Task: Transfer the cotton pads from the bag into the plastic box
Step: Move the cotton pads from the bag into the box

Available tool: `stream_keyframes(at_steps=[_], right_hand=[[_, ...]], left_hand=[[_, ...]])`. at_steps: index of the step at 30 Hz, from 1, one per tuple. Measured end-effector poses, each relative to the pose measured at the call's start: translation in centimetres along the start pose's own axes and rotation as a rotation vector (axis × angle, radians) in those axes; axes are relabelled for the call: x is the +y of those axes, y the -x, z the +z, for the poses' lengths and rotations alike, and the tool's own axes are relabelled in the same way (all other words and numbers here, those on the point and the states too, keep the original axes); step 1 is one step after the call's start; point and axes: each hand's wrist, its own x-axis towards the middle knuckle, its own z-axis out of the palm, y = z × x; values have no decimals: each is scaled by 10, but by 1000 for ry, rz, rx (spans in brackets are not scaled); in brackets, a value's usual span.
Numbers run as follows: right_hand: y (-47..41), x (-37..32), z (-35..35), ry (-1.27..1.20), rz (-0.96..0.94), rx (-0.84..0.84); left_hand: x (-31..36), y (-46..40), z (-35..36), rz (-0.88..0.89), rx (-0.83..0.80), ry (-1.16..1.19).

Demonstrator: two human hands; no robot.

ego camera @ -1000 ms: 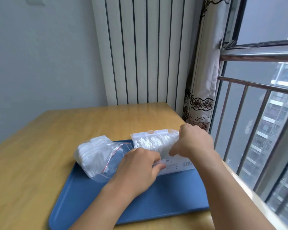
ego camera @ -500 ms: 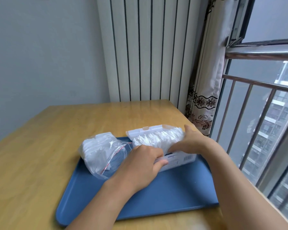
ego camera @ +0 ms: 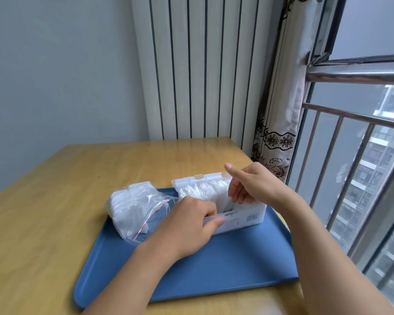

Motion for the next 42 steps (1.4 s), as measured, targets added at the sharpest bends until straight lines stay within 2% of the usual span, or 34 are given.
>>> stream_keyframes(at_steps=[3,5,6,8,9,11,13,14,16,17,19,22,25,28,33,38,42], right_hand=[[-2,5,1,116,-20,38],[-1,3,4,230,-73,128],[1,-2,5,226,-128,194],[11,-20,10,74,-265,272],[20,-32,15,-46,-325,244],[39,-52,36,-215,-392,43],[55,-62,63,-140,-429,-185],[59,-62,79,-29,-477,-257],[63,-59,105,184,-628,-263],[62,-56,116,247,-675,-239],[58,-47,134,306,-643,-188],[51,-38,148,354,-477,-197],[50,-40,154,380,-496,-203],[43,-42,155,302,-474,-139],[44,-47,157,310,-487,-49],[46,-52,153,359,-442,-103],[45,-52,151,359,-449,-83]], left_hand=[[2,1,-2,8,18,6],[14,5,-8,46,105,116],[24,8,-13,84,209,234],[40,11,-30,139,538,511],[42,10,-42,136,707,604],[28,8,-69,34,985,637],[-11,6,-91,-232,1070,477],[-36,8,-98,-424,1000,332],[-78,15,-100,-742,672,81],[-92,20,-96,-820,516,49],[-103,24,-85,-861,366,130],[-103,25,-81,-845,342,208],[-102,23,-84,-825,367,273],[-99,21,-83,-841,370,319],[-95,20,-83,-832,390,327],[-97,20,-81,-836,383,315],[-95,19,-80,-823,389,278]])
